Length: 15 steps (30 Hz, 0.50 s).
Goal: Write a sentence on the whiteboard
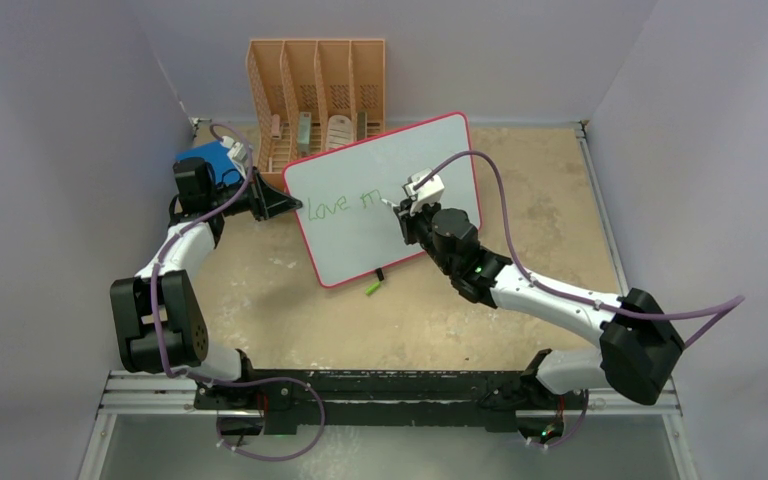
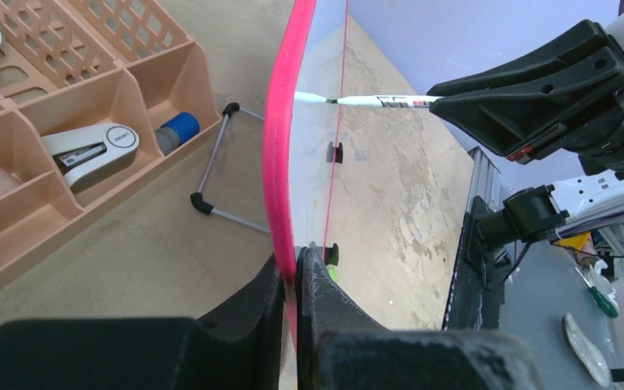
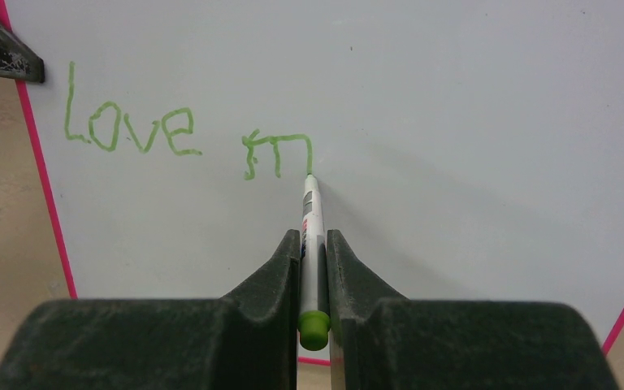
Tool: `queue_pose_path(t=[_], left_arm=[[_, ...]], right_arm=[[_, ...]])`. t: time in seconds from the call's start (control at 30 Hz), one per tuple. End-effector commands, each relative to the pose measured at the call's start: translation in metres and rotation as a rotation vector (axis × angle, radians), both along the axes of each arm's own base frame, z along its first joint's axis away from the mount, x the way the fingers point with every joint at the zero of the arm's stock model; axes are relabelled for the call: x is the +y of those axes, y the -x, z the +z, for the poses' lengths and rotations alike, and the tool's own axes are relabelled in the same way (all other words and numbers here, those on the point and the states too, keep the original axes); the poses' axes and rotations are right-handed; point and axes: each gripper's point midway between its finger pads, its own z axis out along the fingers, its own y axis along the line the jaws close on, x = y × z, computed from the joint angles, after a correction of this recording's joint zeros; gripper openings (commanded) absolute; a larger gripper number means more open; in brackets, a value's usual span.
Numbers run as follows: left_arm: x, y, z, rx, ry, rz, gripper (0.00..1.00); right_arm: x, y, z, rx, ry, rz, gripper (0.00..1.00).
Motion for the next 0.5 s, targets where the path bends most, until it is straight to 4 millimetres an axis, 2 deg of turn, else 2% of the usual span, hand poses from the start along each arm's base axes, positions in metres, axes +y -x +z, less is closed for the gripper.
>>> queue_pose_path(t=[0.0, 0.3, 0.47], left_arm=[[-0.003, -0.002, 0.019, -0.124, -0.036, -0.016, 0.00], [-0.003, -0.003, 0.018, -0.122, -0.037, -0.013, 0.00], [-0.002, -0.003, 0.019, -0.123, -0.038, -0.013, 0.00]], right_arm=[[-0.004, 0.002, 0.007, 0.000, -0.018, -0.003, 0.00], [0.000, 0.003, 0.035, -0.059, -0.077, 0.022, 0.00], [-0.002, 0.000, 0.041, -0.084, -0.084, 0.005, 0.00]])
